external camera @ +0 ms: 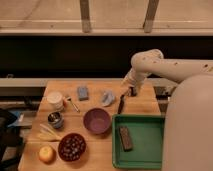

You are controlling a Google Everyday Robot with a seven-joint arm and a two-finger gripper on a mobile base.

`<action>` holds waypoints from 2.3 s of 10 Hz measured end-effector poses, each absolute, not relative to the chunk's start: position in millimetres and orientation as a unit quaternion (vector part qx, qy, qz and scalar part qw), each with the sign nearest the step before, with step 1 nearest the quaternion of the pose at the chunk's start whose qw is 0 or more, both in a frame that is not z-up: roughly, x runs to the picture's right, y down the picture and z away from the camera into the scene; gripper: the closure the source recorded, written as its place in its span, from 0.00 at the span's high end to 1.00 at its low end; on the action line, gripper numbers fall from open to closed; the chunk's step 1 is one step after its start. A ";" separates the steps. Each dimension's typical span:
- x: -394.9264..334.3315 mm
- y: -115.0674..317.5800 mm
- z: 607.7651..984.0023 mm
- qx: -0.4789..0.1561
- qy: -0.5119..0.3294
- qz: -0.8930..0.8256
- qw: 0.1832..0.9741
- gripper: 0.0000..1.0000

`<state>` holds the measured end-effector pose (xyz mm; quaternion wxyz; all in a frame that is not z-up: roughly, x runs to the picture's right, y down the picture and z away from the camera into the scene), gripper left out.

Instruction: Place fork in purple bowl

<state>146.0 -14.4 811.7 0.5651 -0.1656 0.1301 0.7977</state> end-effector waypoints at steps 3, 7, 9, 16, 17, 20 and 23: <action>95.0 -25.4 820.4 -0.184 0.121 0.750 0.623 0.62; -5.6 -22.5 819.8 -0.243 0.094 0.654 0.710 0.62; -17.1 -20.0 817.1 -0.253 0.090 0.642 0.718 0.62; -47.7 -12.6 826.8 -0.257 0.092 0.605 0.748 0.62; -72.1 -11.8 833.6 -0.262 0.089 0.585 0.762 0.62; -142.3 -1.8 844.4 -0.291 0.073 0.522 0.798 0.62; -169.8 11.8 840.1 -0.304 0.053 0.478 0.822 0.62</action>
